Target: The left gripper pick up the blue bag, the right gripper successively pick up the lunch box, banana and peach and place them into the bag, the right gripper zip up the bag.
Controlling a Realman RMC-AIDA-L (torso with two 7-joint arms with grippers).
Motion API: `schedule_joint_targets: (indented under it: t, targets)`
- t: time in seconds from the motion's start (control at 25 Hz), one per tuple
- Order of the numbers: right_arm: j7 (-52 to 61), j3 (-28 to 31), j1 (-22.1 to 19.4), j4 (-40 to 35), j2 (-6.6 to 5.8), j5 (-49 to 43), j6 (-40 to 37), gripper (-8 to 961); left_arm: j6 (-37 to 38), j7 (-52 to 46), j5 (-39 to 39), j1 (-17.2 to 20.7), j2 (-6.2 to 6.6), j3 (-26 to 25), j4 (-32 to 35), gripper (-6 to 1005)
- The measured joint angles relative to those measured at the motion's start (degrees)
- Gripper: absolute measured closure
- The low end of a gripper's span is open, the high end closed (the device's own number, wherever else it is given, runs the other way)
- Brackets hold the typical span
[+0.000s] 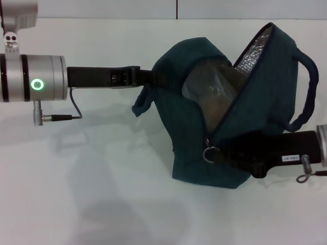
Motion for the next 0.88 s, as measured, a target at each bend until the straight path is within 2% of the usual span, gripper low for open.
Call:
schedule_joint_targets:
  t: [0.4,0.68,0.88]
  targets:
    - [-0.5,0.4,-9.3,-11.7,-0.31,8.5,-7.6,939,0.0,0.7,-1.3,0.3,0.00,0.1,-0.7,944]
    - [-5.6,1.5,-9.7,-11.3,-0.25,12.5,-12.6,939,2.1,5.4,-5.6,0.1,0.05,0.4,-3.8,931]
    - [-6.6,1.3,-8.0,-10.0,-0.19,13.0,-12.3,939,2.5,9.7,-8.2,0.5,0.03,0.3,-5.3,896]
